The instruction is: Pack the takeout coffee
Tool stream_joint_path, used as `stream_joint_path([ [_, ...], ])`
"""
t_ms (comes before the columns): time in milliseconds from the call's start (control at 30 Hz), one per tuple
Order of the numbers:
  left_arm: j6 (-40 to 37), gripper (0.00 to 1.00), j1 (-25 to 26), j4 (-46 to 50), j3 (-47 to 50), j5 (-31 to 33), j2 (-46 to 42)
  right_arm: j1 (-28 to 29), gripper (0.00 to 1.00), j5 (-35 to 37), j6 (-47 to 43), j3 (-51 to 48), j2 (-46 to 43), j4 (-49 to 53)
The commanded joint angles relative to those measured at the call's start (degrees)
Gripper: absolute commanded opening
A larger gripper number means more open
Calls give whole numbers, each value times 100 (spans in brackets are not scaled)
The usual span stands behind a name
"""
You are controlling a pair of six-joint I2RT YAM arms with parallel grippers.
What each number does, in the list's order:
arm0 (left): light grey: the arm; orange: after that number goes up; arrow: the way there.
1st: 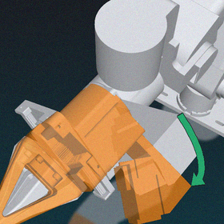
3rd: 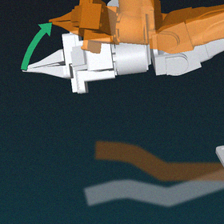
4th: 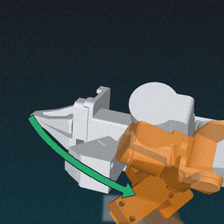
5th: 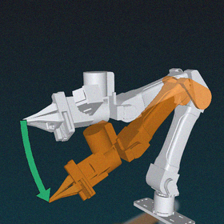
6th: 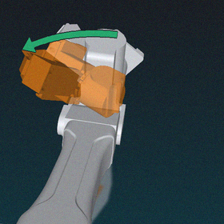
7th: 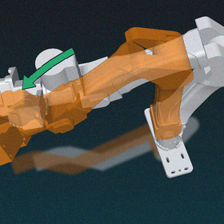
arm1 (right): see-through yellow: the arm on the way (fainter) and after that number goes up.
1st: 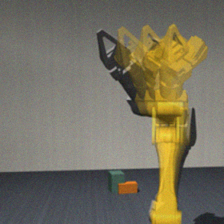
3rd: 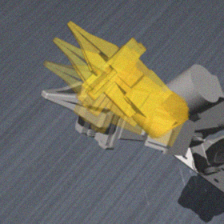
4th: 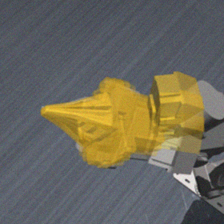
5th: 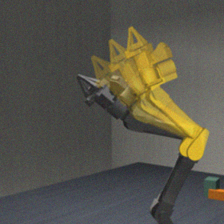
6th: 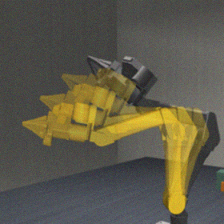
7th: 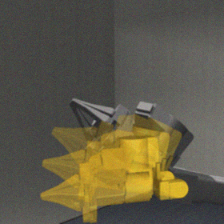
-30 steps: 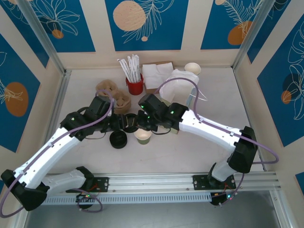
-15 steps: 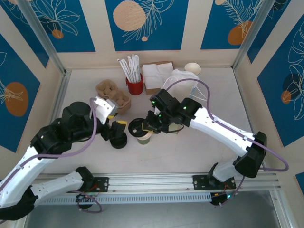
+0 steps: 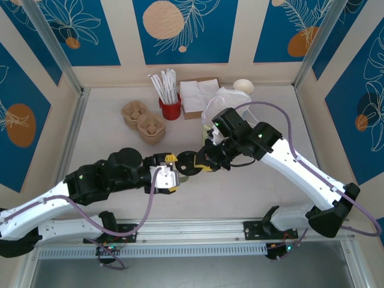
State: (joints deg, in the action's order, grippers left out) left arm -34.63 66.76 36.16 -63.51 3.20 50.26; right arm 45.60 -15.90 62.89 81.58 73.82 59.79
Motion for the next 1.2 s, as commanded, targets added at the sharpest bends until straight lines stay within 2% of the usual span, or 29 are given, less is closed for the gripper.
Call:
stream_joint_path([
  [0,-684,62,91,-430,-48,273,132,-47,0,-388,-154,-107,-103,201],
  [67,-769,57,100,-529,-17,437,218,-70,0,-464,-168,-125,-96,182],
  [233,-928,52,107,-733,87,447,197,-87,0,-550,-177,-114,-110,173],
  [533,-1174,53,104,-259,99,343,169,-96,0,-554,-146,-147,-158,143],
  [833,-1151,54,100,-168,133,348,170,-92,0,-579,-137,-169,-189,143],
  [967,-1182,52,100,-166,120,445,199,-97,0,-607,-133,-165,-193,128],
  [1167,-1253,44,100,-304,152,568,195,-70,0,-656,-110,-218,-210,64],
])
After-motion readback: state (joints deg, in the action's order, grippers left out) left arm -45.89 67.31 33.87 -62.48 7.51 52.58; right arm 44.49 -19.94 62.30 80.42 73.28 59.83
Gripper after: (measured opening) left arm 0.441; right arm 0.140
